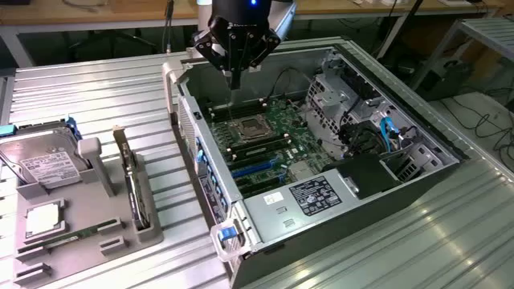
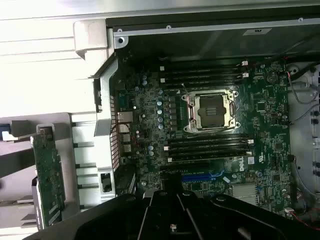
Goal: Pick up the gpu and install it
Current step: 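Reach for the gpu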
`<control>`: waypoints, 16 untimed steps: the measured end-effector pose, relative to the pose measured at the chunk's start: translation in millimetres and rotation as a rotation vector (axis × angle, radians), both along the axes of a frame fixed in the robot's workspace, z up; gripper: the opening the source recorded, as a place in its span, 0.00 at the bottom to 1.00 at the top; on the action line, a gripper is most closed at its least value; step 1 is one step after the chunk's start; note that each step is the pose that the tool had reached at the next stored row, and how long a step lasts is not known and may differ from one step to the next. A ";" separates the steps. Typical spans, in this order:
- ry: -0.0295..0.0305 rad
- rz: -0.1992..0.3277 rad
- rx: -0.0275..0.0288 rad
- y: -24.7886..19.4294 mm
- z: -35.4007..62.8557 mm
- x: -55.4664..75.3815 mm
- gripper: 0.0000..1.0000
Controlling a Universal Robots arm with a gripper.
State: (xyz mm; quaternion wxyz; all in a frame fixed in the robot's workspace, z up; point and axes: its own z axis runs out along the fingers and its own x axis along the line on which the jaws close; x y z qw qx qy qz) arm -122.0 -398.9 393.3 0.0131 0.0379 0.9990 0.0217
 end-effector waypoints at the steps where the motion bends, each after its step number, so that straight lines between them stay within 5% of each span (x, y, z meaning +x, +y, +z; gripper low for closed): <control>1: 0.0000 0.000 0.0000 0.0 0.0 -1.3 0.11; 16: 0.0000 0.000 0.0000 0.0 0.0 -9.3 0.11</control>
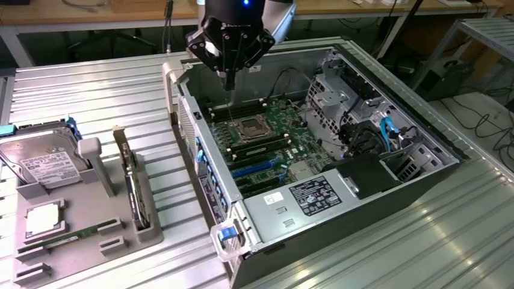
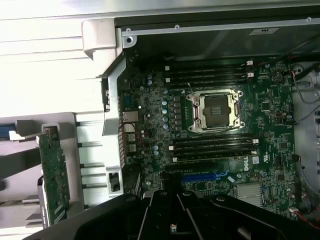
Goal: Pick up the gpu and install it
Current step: 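Reach for the gpu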
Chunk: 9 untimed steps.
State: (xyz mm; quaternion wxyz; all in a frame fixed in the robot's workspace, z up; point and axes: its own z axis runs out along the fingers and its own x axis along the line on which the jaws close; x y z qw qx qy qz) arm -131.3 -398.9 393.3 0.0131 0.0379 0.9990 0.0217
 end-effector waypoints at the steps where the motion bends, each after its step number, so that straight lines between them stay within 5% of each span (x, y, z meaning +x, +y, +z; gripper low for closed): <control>1: 0.0000 0.000 0.0000 0.0 0.0 -0.3 0.11; 9: 0.0000 0.000 -0.0001 0.0 0.0 -3.6 0.11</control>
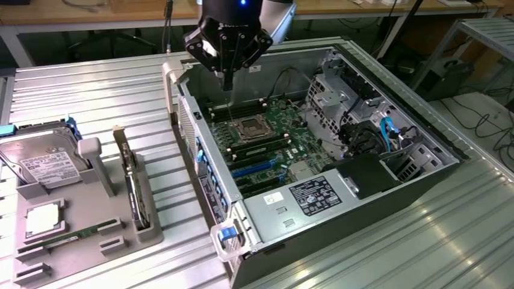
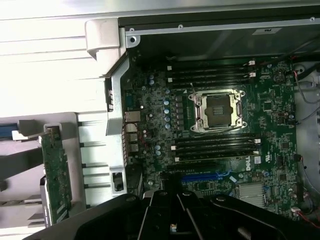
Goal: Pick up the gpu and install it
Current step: 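Reach for the gpu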
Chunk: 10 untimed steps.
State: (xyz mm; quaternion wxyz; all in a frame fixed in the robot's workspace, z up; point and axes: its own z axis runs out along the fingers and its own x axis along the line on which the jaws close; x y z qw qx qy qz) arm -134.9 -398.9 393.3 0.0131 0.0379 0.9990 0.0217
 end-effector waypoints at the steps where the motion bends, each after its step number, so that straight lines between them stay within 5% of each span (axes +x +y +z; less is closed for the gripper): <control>1: 0.0000 0.000 0.0000 0.0 0.0 -0.3 0.11; 10: 0.0000 0.000 0.0000 0.0 0.0 -3.0 0.11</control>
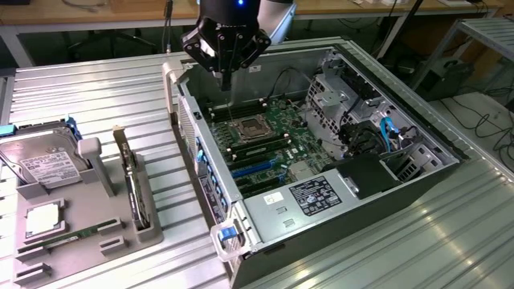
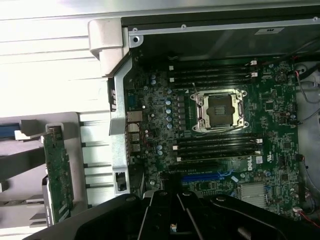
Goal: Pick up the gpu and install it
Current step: 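Reach for the gpu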
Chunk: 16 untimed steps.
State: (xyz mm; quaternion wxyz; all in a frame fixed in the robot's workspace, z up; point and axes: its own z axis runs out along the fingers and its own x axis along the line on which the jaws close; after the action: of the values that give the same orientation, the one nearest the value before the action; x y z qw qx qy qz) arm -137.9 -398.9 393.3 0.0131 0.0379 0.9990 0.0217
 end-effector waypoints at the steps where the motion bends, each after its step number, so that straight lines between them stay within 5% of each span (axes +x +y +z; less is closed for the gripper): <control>1: 0.0000 0.000 0.0000 0.0 0.0 -0.3 0.11; 16: 0.0000 0.000 0.0001 0.0 0.0 -5.5 0.11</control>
State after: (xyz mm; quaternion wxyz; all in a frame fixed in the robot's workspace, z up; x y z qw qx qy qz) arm -143.4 -398.9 393.3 0.0131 0.0379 0.9990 0.0217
